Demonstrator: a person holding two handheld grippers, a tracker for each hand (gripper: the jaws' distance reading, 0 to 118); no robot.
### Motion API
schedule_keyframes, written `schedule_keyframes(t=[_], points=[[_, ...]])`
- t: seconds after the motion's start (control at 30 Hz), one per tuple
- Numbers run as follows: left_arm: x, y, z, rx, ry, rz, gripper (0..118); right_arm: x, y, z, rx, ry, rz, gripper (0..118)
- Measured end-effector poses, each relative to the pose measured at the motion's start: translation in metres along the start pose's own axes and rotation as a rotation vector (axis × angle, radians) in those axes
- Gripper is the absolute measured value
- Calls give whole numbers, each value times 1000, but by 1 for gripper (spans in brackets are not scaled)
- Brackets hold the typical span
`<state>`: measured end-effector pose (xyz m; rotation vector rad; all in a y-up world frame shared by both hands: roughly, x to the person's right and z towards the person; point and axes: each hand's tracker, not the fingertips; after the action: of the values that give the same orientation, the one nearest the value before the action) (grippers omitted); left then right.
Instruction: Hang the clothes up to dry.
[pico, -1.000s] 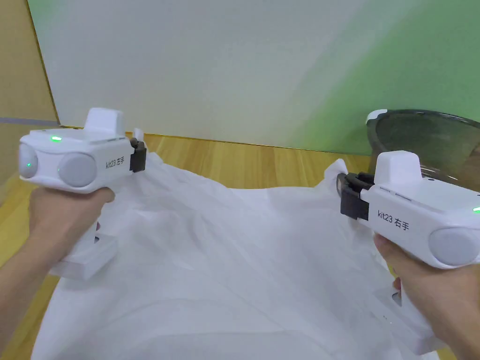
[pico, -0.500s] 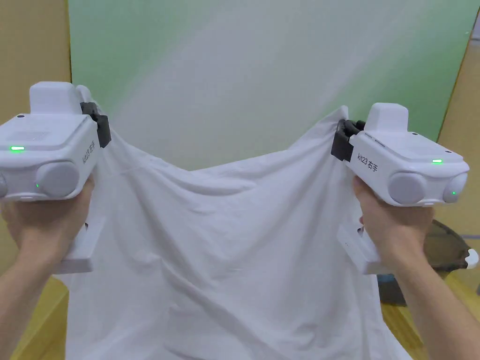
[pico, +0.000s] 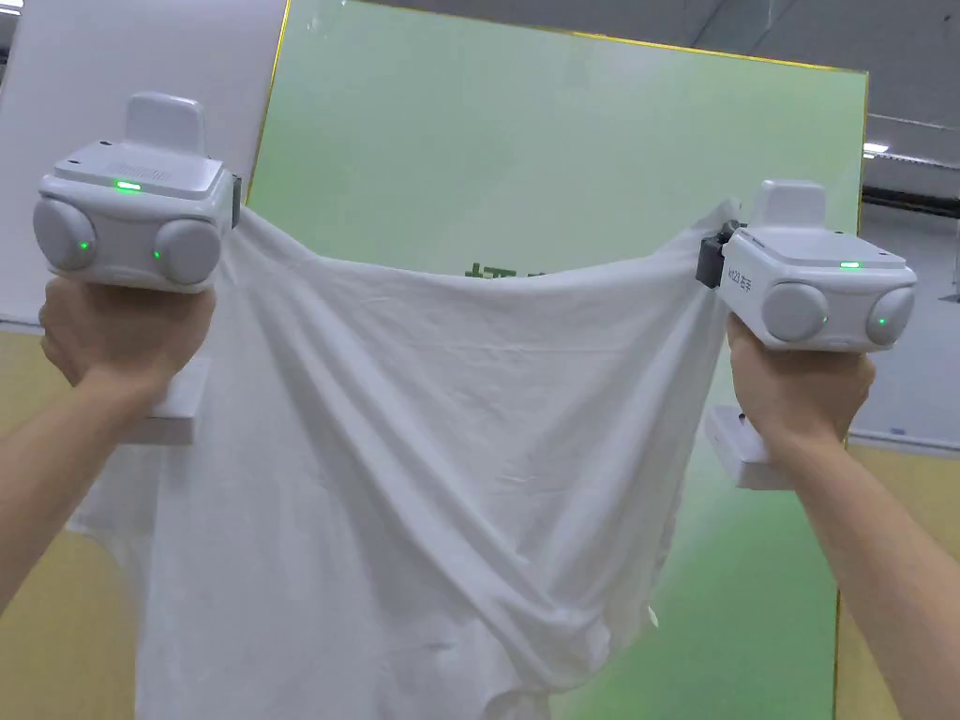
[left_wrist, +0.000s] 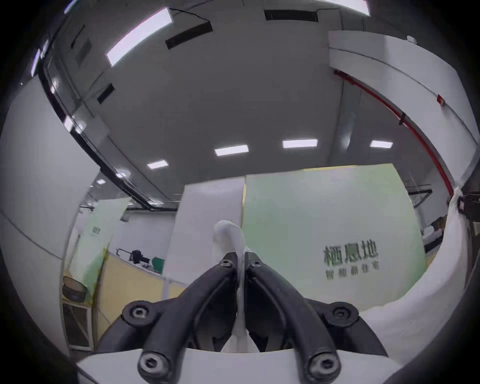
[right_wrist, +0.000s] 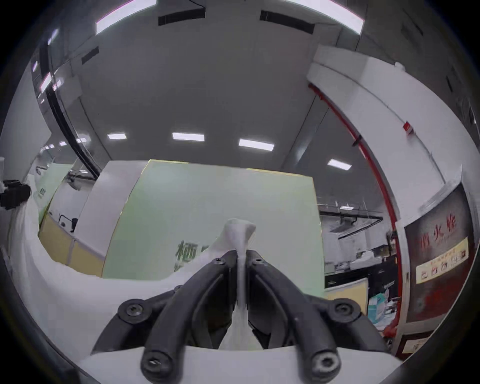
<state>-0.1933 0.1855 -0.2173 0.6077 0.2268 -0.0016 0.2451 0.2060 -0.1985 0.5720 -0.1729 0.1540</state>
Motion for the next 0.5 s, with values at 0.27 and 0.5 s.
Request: schedule_keyframes(t=[0.27,0.5], points=[[-15,29,-8,0,-18,96,0,-1,29,-15,0,-21,16,9],[-13,13,-8,12,-4,20,0,1,12,-24,-16,13,17,9]])
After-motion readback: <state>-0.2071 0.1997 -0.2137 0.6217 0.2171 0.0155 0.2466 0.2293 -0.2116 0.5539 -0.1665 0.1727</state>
